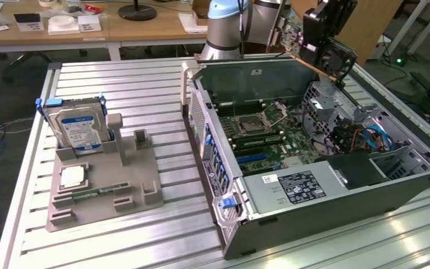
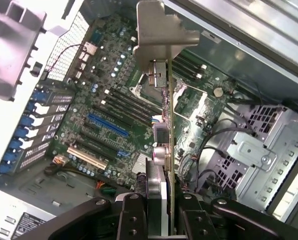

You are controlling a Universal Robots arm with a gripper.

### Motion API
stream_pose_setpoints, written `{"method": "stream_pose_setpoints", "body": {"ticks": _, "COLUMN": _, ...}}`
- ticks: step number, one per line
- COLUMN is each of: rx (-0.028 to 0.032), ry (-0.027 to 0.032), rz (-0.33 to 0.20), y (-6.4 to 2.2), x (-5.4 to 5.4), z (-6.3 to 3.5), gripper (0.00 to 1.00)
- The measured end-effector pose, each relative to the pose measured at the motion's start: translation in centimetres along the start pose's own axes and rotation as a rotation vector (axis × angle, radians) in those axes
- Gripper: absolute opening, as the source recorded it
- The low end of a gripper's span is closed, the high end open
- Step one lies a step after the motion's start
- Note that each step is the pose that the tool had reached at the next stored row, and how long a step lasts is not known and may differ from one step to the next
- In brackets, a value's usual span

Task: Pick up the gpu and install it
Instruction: 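Insert the gpu into the slot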

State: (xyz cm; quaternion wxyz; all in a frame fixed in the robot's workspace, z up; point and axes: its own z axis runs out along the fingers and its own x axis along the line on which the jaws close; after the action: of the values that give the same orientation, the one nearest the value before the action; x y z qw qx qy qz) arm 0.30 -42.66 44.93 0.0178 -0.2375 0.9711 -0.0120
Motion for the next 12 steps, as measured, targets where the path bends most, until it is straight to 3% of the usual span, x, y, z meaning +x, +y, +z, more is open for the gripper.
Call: {"method": "stream_pose_setpoints", "body": {"ticks": 12, "rx": -0.0045, "ry": -0.0049, "rz": -0.153, "y": 0.0, "x": 0.01, "z": 0.0, "gripper": 0.28}}
